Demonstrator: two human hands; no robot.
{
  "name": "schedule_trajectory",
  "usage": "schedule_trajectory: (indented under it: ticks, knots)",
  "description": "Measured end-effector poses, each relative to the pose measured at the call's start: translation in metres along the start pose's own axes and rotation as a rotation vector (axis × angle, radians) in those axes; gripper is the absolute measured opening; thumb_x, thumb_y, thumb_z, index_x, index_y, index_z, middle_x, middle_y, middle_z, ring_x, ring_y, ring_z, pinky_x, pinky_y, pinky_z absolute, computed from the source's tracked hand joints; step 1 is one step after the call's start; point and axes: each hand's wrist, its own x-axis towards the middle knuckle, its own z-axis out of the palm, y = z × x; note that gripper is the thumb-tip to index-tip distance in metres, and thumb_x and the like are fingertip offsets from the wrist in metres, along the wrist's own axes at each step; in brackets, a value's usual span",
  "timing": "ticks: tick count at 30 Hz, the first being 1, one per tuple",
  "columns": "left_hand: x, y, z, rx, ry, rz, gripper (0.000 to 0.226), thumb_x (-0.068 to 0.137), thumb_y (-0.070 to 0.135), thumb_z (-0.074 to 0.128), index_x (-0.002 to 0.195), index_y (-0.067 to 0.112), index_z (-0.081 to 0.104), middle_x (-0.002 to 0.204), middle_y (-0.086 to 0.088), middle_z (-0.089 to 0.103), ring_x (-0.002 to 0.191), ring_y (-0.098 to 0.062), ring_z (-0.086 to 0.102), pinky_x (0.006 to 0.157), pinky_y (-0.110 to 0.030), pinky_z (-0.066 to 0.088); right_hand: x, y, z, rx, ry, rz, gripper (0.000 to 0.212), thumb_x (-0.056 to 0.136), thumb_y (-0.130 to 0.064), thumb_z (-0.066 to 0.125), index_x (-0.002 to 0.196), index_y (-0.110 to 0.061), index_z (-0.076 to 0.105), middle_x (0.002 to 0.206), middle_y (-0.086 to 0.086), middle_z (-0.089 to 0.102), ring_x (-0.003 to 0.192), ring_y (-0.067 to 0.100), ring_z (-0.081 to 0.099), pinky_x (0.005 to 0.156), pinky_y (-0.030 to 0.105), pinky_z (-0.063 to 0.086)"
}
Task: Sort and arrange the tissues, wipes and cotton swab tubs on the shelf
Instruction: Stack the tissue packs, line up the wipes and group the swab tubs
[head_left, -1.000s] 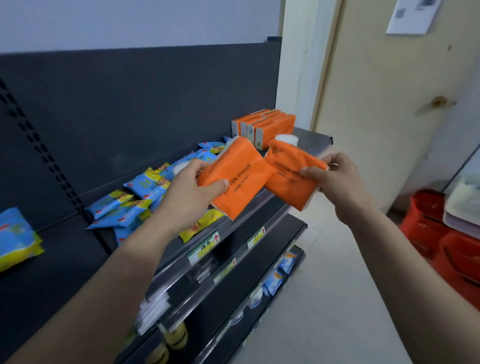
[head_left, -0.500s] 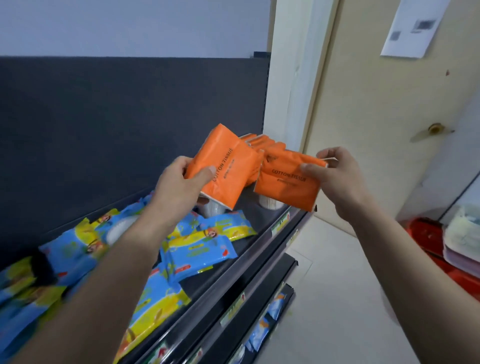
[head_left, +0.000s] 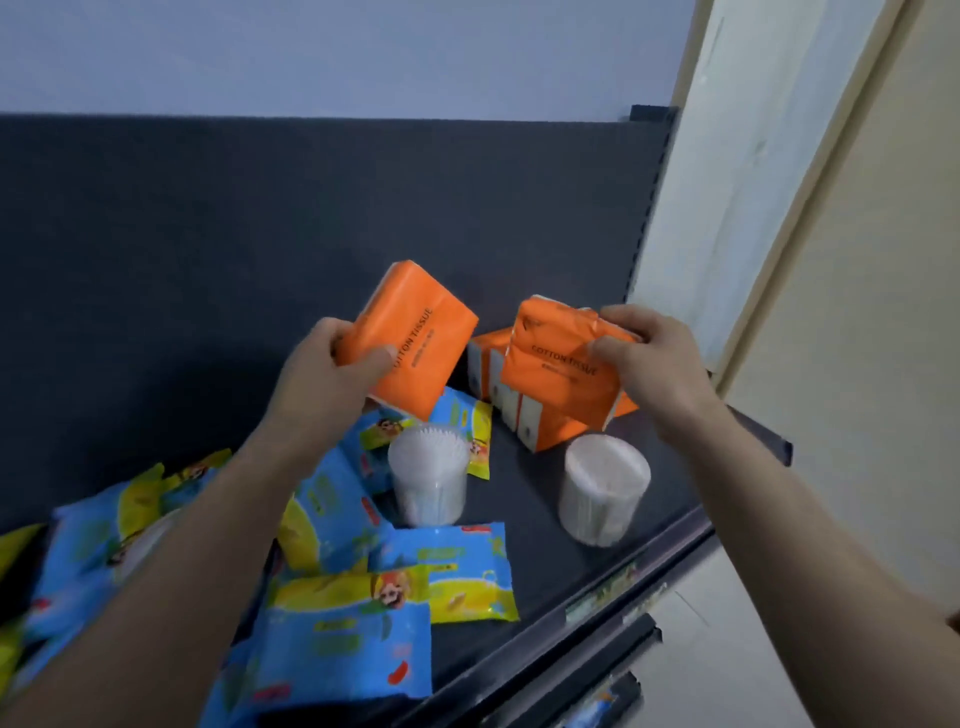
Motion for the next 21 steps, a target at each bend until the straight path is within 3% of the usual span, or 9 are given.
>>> schedule_trajectory:
  ticks: [5,8,12,15,21]
  knots:
    - [0.005,0.004,0.033,0.063,0.065,-0.023,0.012,0.083,0.023,0.066,0.09,0.025,0.056,0.091,0.0,0.064,0.087,-0.022,0.066,0.081,-0.049,0.056,0.049,0.007,-0.006,0.027,-0.147,-0.002,0.021,0.071,-0.004,0.067,0.085,-0.018,0.072,0.08,-0.002,0.067,0.078,0.012,0.061,0.074,0.027,0.05]
    - [0.003,0.005,0.051,0.143,0.05,-0.03,0.017,0.083,0.024,0.066,0.098,0.022,0.058,0.092,0.001,0.064,0.087,-0.02,0.065,0.082,-0.046,0.055,0.067,0.014,-0.011,0.025,-0.208,0.005,0.018,0.069,-0.001,0.061,0.072,-0.017,0.069,0.068,-0.002,0.062,0.071,0.014,0.058,0.071,0.031,0.049]
    - [0.003,0.007,0.067,0.226,0.034,-0.034,0.023,0.084,0.024,0.065,0.105,0.018,0.056,0.096,-0.001,0.063,0.087,-0.02,0.063,0.075,-0.04,0.055,0.08,0.023,-0.02,-0.014,-0.28,0.017,0.02,0.068,-0.001,0.057,0.071,-0.017,0.068,0.066,0.0,0.059,0.066,0.015,0.055,0.064,0.029,0.045]
    - [0.006,0.009,0.075,0.277,0.001,-0.01,0.023,0.084,0.022,0.065,0.105,0.018,0.056,0.093,0.001,0.061,0.08,-0.013,0.06,0.062,-0.027,0.047,0.083,0.028,-0.03,-0.025,-0.289,0.035,0.016,0.061,-0.004,0.055,0.067,-0.015,0.066,0.061,0.002,0.055,0.06,0.016,0.051,0.061,0.028,0.042]
    - [0.014,0.017,0.103,0.308,-0.174,0.051,0.021,0.08,0.019,0.068,0.099,0.017,0.06,0.09,-0.003,0.065,0.078,-0.017,0.061,0.067,-0.03,0.049,0.082,0.042,-0.06,-0.103,-0.235,0.077,0.014,0.061,-0.008,0.053,0.069,-0.013,0.064,0.063,0.0,0.057,0.06,0.014,0.051,0.061,0.025,0.042]
